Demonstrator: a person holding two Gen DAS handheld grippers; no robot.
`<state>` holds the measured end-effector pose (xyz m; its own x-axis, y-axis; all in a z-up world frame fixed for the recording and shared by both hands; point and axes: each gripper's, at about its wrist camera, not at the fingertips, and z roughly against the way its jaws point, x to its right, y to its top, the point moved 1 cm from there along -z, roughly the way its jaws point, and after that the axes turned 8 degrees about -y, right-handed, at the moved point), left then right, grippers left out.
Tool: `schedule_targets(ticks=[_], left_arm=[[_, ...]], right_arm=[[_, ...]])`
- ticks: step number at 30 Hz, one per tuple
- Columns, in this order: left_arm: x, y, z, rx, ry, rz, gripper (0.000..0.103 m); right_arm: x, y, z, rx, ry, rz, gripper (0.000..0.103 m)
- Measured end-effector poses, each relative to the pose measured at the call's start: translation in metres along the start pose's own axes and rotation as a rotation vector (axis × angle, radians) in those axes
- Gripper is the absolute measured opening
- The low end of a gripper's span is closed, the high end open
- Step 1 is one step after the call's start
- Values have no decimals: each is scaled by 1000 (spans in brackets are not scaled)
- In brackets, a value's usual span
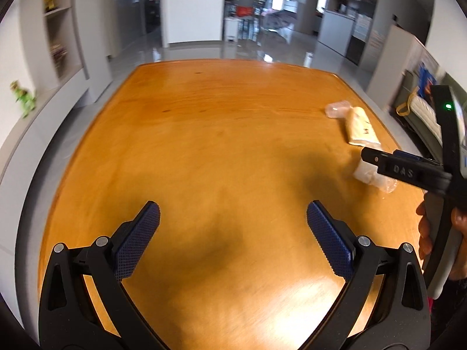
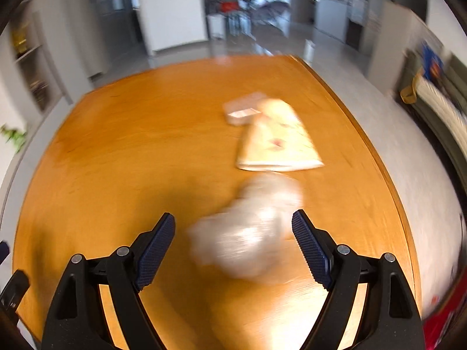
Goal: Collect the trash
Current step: 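Grasp the crumpled clear plastic bag with the right tool while the left tool grasps the yellow paper cup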
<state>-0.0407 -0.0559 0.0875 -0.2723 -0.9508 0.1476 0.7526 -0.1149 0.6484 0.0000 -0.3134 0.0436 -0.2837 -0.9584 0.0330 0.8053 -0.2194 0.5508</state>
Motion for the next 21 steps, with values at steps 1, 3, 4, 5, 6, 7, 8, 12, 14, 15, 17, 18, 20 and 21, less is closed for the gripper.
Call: schedule_targets(ticks=[1,3,4,5,6,7,8,12,14,15,17,18,20,21], left_arm=[[5,3,-4,-4,-3,-10,97],[17,9,-14,-14,-17,-27,97],[21,12,-18,-19,-25,-34,97],[24,12,-22,-23,-28,-39,97],[29,14,-26,-30,-31,-47,97],[33,16,-30,-37,-35,-54,97],[37,17,-34,-43,-36,-61,97],[52,23,-49,-63,-49,-85,97],[59,28,-57,-73,-69,-85,97],[63,34,-63,-78,-82,-77,97],[70,40,-70,-85,-108,-63,97],[74,45,-75,-89,-121,-57,97],[86,57,-87,-98,-146,-44,97],[93,62,-93,-102,-156,-43,97]], right_arm=[[15,2,-10,-22,-1,-20,83],[31,2,-25,-64,14,-53,83],[37,1,-32,-85,33,-65,83],[42,0,-38,-102,63,-73,83],[46,0,-42,-115,87,-82,82],[50,0,-44,-121,100,-88,75],[53,1,-47,-125,113,-93,70],[51,-3,-42,-141,171,-93,43],[58,-9,-33,-127,166,-81,40],[67,-12,-30,-124,162,-79,40],[82,-21,-25,-124,157,-78,40],[81,-22,-24,-124,152,-78,40],[97,-26,-24,-123,135,-87,40],[103,-28,-23,-123,130,-95,41]])
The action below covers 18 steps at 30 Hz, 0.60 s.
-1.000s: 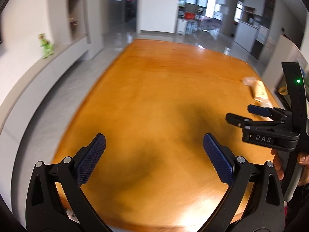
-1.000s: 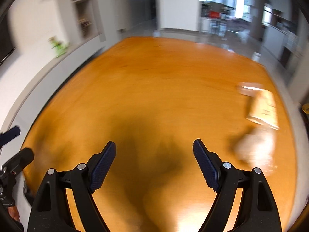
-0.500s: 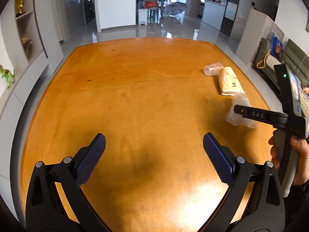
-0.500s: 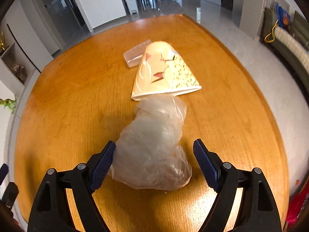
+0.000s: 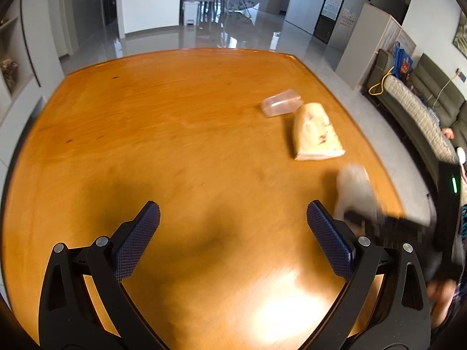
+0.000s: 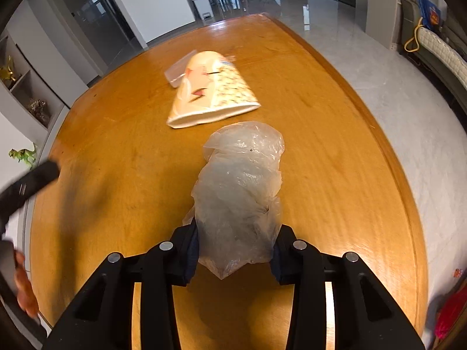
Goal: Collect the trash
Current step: 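Grasp the crumpled clear plastic bag with the right tool while the left tool grasps the yellow paper cup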
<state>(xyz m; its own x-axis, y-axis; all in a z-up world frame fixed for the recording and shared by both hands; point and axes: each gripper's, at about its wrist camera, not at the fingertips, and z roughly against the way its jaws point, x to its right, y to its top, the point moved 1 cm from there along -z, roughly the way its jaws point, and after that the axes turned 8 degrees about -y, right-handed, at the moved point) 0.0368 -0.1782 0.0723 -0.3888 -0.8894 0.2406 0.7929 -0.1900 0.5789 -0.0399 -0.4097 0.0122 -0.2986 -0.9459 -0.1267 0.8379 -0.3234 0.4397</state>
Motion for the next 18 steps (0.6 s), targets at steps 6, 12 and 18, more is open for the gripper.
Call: schedule_targets(ticks=[6,12,18], left_arm=[[44,39,-55,-35,-21,37,97],[65,58,-95,-91,-36,117,97],[94,71,-124,-129,-15,74,97]], right_arm=[[12,-3,-1,6,-20,-27,42],[20,-5,1,30,-92,-20,42],[32,-5,0,16,-79,-55,42]])
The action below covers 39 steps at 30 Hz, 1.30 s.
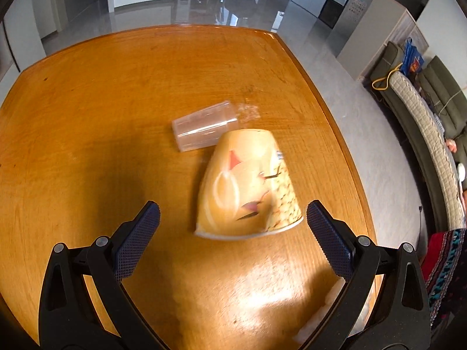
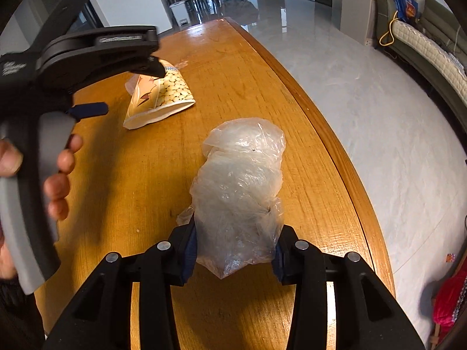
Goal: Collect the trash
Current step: 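Grasp the crumpled clear plastic bag with the right tool while the left tool grasps the yellow paper cup, then carry paper cup and plastic bag to the black trash bag and open both tools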
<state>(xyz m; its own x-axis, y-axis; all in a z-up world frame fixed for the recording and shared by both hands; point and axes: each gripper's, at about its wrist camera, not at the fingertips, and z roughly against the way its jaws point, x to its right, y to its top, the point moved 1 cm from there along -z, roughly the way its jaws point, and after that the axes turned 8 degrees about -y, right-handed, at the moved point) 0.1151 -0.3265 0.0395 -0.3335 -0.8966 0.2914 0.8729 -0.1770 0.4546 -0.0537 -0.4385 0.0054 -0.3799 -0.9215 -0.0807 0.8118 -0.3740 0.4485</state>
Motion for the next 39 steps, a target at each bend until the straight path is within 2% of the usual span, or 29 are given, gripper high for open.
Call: schedule_targets(ticks=[4,8,9,10,11,12,13,15,23,34,39], left_arm=[[17,10,-26,-37,49,-59,97],[13,13,-49,-77,112,-80,97],[9,13,-53,-89,122,-82,91],[3,12,-54,-90,98,-75,76],[1,11,-50,-59,142,-101,62],[-1,9,-46,-38,154,-132,38],[-5,9,-41,-43,139,-137,28],[-13,6,-34,-56,114,-129,20],[-56,-35,11,-50,6,-105,20],[-120,-91,94,52,-26,-72,20],[-154,-125,136,105,-27,-51,20]], right_arm=[[-3,-4,0,7,-13,9,43],[-6,-7,2,11,-25,20,43],[-6,-7,1,11,-25,22,43],[-6,-7,2,12,-24,21,43],[-5,-8,2,12,-22,20,43],[-4,-7,2,13,-21,19,43],[-5,-7,2,14,-23,19,43],[-6,-7,4,18,-31,23,43],[-16,-8,4,29,-21,34,41],[-75,-27,21,29,47,127,41],[-113,-38,33,28,115,187,41]])
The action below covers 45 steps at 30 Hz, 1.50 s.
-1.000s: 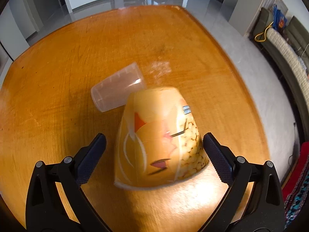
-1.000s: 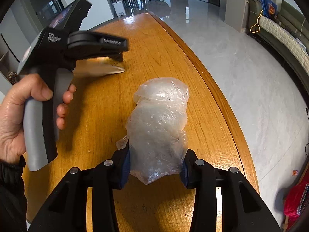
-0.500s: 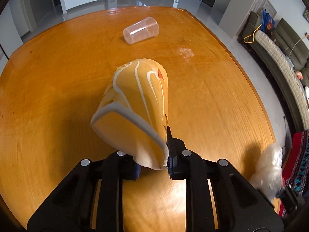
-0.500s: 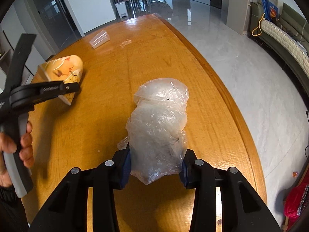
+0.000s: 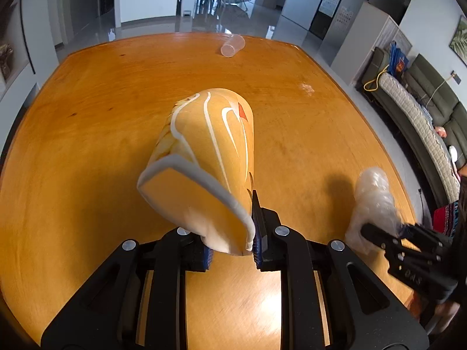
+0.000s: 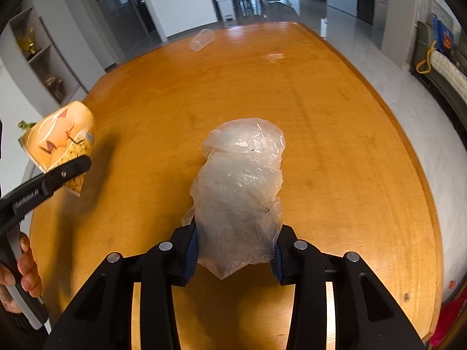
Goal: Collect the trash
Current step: 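Carry paper cup and plastic bag to the black trash bag and open both tools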
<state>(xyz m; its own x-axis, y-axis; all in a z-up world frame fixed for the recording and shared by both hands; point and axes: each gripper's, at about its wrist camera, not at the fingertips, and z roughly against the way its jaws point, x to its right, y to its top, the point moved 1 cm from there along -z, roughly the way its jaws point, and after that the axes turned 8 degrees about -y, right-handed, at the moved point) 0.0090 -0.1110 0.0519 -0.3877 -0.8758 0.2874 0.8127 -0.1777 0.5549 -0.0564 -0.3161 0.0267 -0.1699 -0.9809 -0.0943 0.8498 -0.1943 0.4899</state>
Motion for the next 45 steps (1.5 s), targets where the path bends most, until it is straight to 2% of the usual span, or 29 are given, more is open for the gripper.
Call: schedule_targets(ticks=[9,16,22,31,37,45], left_arm=[[-71,-72,80,97,103,118,20],[-109,-133,142,172,179,200,20],[-140,-189,188,221,242,296,20],[-192,-289,257,288,356,501,20],[-206,-344,293,321,442,609,20],[-218,-415,332,345,576,793,20]], right_arm=[[-110,-23,13,12,96,205,41],[-182,-54,27,14,169,346,41],[-253,-92,48,17,235,497,41],[-350,-160,76,2,339,740,41],[-396,-205,92,-15,417,887,41],[-455,-266,105,-90,522,1082,41]])
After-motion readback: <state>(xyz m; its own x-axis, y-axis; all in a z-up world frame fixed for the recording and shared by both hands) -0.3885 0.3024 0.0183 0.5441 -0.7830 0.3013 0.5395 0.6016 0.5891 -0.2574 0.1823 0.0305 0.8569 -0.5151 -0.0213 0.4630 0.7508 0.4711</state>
